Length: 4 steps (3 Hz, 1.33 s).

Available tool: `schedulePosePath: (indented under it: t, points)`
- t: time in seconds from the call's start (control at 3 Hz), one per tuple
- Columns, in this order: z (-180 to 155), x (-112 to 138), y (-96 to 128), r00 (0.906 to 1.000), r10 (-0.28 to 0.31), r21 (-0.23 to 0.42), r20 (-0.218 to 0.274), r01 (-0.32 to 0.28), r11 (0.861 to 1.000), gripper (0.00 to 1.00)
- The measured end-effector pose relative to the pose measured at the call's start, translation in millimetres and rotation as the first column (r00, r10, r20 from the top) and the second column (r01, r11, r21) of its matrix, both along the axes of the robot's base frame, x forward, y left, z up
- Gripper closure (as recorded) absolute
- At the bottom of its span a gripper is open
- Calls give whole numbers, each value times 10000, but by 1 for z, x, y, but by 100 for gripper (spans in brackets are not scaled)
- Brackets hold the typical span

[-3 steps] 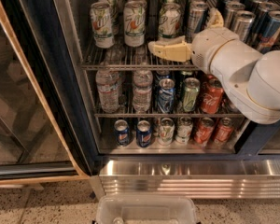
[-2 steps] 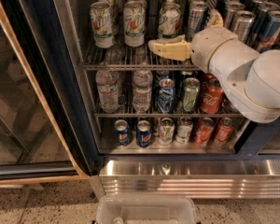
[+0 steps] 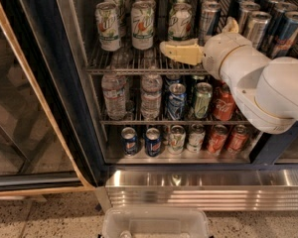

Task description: Pick redbull can from top shelf of fridge

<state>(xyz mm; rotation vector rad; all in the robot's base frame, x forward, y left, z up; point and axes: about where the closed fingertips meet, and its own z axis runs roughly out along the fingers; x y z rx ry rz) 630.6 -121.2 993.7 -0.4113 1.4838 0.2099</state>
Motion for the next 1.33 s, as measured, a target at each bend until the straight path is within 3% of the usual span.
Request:
schedulePosePath:
  t: [0.33, 0.67, 1.33]
  points:
    - [-6, 4, -2, 9995, -235, 136, -210, 238, 9996, 0]
    - [-12, 9, -3, 9987, -320, 195, -409, 328, 9993, 13]
    - [-11, 19, -12, 9972, -562, 153, -490, 570, 9983, 12]
